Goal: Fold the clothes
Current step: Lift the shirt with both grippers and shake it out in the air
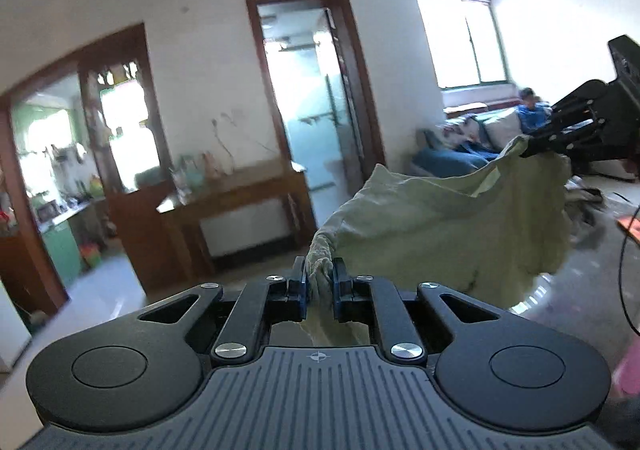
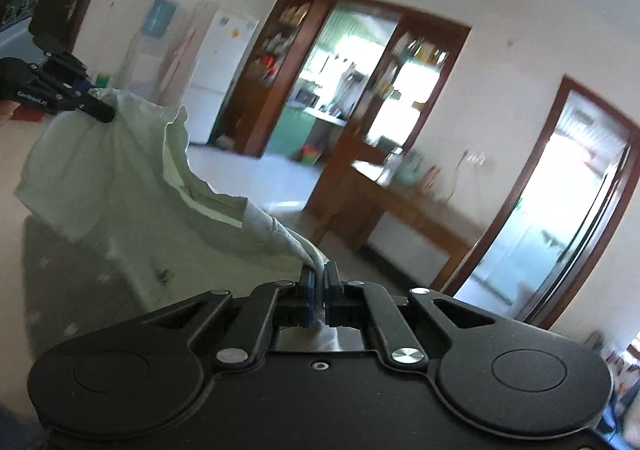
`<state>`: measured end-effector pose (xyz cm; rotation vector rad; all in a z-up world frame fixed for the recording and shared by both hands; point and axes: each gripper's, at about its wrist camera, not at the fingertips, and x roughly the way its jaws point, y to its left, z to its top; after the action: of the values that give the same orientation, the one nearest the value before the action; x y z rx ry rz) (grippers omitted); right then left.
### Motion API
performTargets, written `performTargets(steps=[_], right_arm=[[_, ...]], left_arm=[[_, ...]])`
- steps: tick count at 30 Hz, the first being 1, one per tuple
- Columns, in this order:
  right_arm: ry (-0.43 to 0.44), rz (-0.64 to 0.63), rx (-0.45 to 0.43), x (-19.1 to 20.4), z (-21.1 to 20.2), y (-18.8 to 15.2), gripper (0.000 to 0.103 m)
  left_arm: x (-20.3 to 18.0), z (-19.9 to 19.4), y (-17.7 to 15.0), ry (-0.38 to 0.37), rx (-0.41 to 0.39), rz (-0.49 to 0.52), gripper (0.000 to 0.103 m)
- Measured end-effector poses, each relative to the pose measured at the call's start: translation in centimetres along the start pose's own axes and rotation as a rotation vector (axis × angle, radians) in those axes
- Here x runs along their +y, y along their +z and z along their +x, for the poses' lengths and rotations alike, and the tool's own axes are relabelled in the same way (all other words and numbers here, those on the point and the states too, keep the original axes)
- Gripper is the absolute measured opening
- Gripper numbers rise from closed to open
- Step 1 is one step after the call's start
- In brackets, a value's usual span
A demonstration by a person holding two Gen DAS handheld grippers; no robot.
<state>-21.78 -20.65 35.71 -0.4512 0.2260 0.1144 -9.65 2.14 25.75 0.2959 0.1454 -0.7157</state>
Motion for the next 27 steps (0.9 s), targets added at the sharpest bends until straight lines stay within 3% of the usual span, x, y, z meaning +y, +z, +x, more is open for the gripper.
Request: performTargets(steps=[10, 14, 17, 23, 27], right_arm=[[-0.145, -0.018, 0.023, -6.8, 10.8, 5.0, 0.005], [-0.211, -0.019, 0.04, -8.9, 16.2, 6.1, 0.005], [-0.257, 0.013, 0.006, -10.7, 18.5, 7.3, 0.005], [-0.308, 0.03, -0.08, -12.2, 18.0, 8.4, 0.005], [-0.289, 0.002, -0.087, -11.2, 15.2, 6.4, 0.005]], left_arm=[[5.6, 12.2, 7.3, 0.09, 0.028, -0.146, 0.012], [7.3, 15.8, 10.3, 0.126, 0.015, -0.182, 0.012], [8.6, 18.2, 13.0, 0.157, -0.011, -0.212, 0.012], [8.4, 17.7, 15.3, 0.163, -0.061, -0.181, 0.012], [6.6, 15.3, 12.9, 0.125, -0.034, -0.112, 0.012]])
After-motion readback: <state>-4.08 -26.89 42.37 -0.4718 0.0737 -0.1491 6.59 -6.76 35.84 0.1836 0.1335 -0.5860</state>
